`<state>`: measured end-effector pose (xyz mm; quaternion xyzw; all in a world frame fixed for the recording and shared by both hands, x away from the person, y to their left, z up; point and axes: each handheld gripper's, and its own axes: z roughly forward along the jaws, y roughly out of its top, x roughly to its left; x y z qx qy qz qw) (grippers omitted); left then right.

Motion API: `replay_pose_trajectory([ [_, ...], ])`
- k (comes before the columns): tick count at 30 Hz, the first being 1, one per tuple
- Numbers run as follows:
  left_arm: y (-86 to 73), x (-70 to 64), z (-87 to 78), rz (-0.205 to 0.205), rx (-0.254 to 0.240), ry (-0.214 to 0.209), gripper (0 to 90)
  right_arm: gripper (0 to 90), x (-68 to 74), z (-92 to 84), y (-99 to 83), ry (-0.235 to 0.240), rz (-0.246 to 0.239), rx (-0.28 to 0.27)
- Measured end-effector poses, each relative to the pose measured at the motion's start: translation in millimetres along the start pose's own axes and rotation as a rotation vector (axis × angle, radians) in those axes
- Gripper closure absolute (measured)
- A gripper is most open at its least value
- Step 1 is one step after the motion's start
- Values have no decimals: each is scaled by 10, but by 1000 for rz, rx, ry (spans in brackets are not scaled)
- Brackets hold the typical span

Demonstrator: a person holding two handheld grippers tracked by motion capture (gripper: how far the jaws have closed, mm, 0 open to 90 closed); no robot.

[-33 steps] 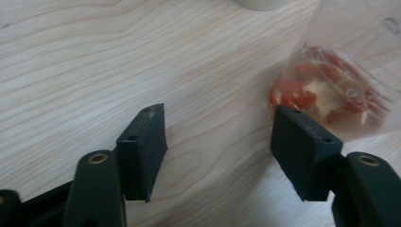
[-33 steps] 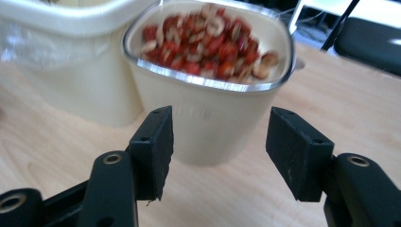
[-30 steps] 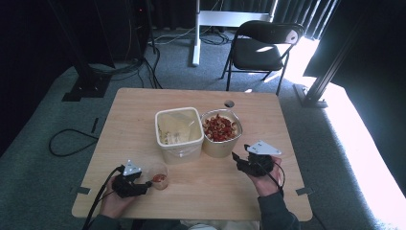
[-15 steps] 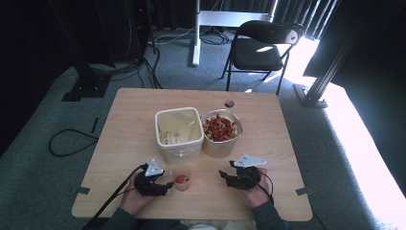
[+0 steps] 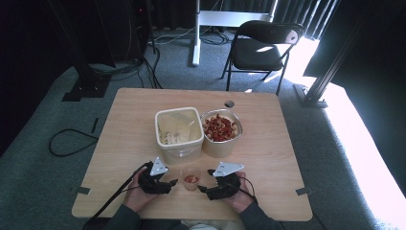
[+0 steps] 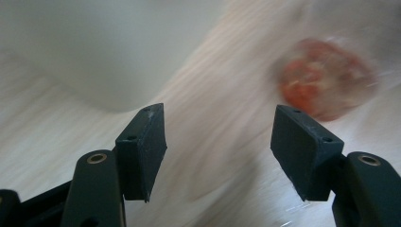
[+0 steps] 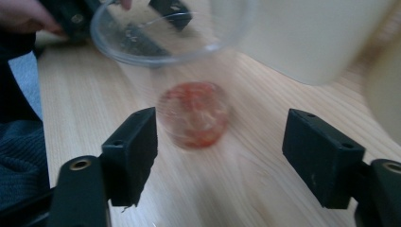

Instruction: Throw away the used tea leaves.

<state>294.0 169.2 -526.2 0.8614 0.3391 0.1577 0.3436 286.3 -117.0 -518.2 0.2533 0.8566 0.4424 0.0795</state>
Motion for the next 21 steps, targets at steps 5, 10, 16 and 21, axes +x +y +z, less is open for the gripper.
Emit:
replay_pose_trajectory([
  [5,-133,188,-61,-56,10,49,370,207,97,179,62,23,-46,-4],
  [10,-183,291,-78,-97,10,66,374,240,143,382,95,9,-76,-6],
  [16,-198,310,-67,-96,17,68,373,386,129,450,108,-15,-82,-34],
  [21,-209,359,-85,-112,8,79,373,407,80,322,131,-56,-66,-68],
])
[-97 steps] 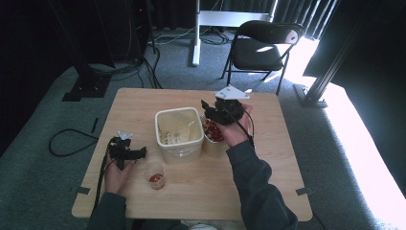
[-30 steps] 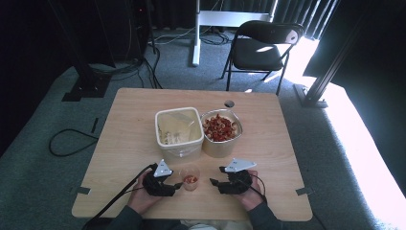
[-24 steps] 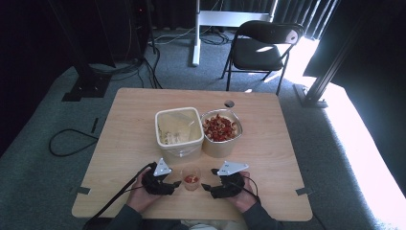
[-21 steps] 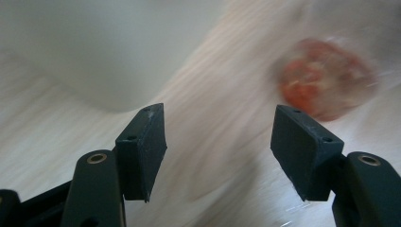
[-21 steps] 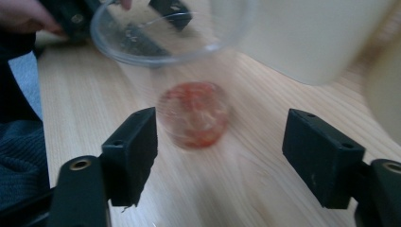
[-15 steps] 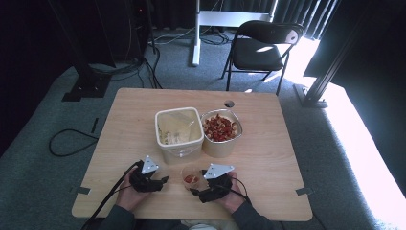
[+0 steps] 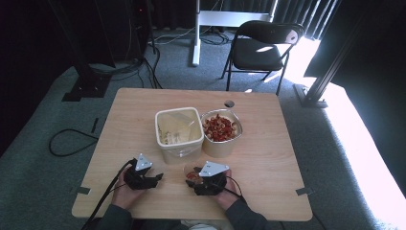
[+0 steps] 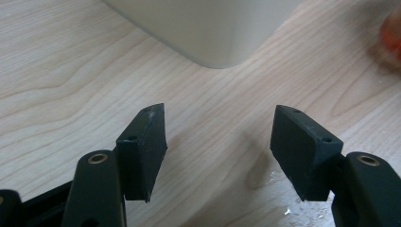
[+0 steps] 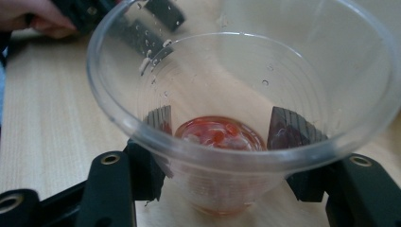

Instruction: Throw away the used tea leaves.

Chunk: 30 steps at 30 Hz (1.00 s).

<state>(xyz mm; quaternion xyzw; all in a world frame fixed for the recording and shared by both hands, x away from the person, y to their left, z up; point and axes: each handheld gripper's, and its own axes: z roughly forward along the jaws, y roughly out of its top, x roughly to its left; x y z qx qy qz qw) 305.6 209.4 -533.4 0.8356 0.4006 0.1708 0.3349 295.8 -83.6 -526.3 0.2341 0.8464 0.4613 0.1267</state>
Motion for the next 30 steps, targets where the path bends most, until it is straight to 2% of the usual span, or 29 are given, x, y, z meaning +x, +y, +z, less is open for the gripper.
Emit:
replay_pose_trajectory([
  [4,-9,47,-8,-14,-3,9,374,408,-102,-170,45,-54,19,-15],
  [8,-17,89,-10,-11,-6,31,373,412,-235,-360,88,-113,40,-21],
  [11,-23,119,-7,-23,-4,40,373,414,-331,-518,131,-160,39,-27],
  [16,-36,174,13,-37,20,64,374,415,-484,-804,221,-225,53,-49],
  [23,-34,227,26,-53,17,78,378,416,-700,-1226,349,-302,77,-96],
  [30,-35,249,43,-65,8,62,377,416,-896,-1564,399,-390,124,-134],
])
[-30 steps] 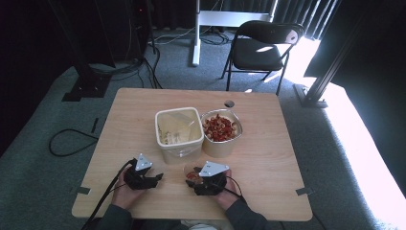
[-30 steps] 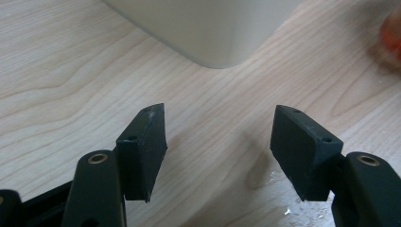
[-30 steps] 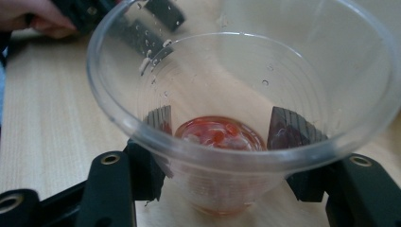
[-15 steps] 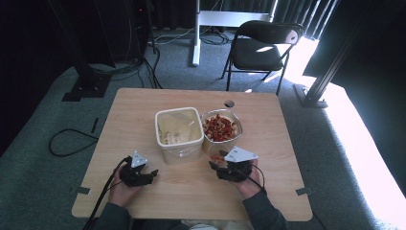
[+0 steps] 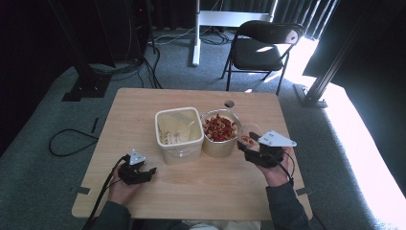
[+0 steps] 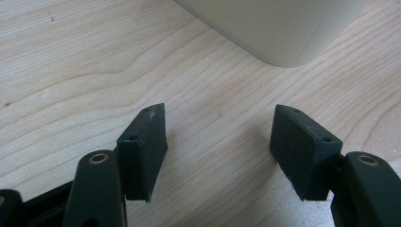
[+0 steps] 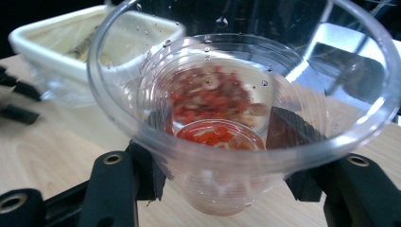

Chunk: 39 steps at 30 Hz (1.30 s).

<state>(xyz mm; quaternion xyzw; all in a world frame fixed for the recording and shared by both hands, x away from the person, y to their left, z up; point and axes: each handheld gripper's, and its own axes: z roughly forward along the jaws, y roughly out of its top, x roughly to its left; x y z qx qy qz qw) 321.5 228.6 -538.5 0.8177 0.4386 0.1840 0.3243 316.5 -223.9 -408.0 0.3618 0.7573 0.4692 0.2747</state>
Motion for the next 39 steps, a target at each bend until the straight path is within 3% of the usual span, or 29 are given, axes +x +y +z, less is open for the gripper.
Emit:
replay_pose_trajectory([
  [8,-6,-3,5,-6,-8,-1,377,417,-300,-123,85,-75,45,2],
  [14,-13,0,6,-5,-14,-3,377,417,-514,-51,184,-125,39,28],
  [24,-15,2,16,1,-20,-2,362,422,-632,246,386,-240,-92,86],
  [39,-14,5,25,3,-25,-4,354,425,-496,567,657,-340,-300,138],
])
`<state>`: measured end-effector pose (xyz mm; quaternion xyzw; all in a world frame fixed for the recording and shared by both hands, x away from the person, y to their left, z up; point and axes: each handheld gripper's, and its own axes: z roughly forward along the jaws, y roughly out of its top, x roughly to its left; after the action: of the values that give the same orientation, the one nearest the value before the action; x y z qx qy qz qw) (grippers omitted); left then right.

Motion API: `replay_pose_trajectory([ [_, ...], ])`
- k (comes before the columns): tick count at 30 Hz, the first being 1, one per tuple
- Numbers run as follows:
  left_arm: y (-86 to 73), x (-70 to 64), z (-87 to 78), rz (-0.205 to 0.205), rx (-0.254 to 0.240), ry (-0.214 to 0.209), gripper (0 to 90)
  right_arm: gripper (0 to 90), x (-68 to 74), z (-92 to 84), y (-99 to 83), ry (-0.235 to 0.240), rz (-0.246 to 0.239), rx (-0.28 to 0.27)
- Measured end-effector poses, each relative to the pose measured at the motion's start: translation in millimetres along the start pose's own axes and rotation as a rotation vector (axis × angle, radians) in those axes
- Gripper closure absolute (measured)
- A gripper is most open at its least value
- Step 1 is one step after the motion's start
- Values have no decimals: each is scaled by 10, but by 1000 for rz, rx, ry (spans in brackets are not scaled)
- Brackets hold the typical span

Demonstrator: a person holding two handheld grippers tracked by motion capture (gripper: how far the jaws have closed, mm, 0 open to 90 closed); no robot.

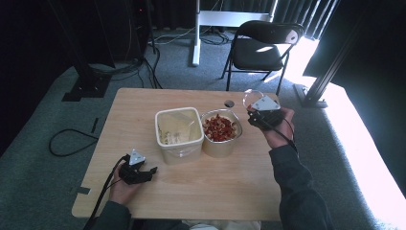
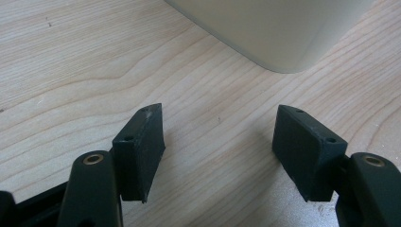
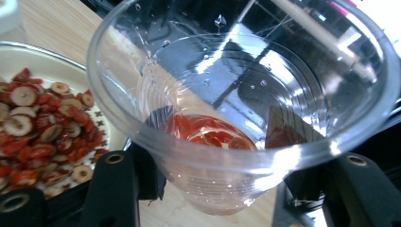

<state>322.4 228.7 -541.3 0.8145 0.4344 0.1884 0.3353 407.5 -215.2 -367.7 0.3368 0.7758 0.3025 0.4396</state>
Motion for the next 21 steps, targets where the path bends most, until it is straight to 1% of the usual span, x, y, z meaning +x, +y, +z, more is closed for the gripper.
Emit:
replay_pose_trajectory([
  [1,0,0,1,0,-1,0,353,426,23,29,27,-17,-30,-1],
  [2,0,-1,2,0,-1,0,353,426,23,29,27,-17,-30,-1],
  [3,2,-3,5,-1,-2,-1,352,427,36,55,46,-25,-49,4],
  [4,2,-3,5,-1,-2,-1,352,427,36,55,46,-25,-49,4],
  [5,2,-3,6,-1,-3,-1,352,428,51,78,67,-37,-73,8],
  [6,2,-3,6,-1,-3,-1,351,428,51,78,67,-37,-73,8],
  [10,2,-3,6,-1,-3,-2,351,430,71,120,104,-48,-114,20],
  [14,1,-6,8,-5,-5,-2,351,430,78,159,114,-53,-129,28],
  [16,1,-6,8,-5,-5,-2,351,430,88,216,113,-57,-152,44],
  [19,2,-6,7,-4,-4,-2,351,430,95,237,110,-62,-159,49],
  [21,2,-6,8,-3,-4,-2,350,429,103,258,109,-62,-171,58],
])
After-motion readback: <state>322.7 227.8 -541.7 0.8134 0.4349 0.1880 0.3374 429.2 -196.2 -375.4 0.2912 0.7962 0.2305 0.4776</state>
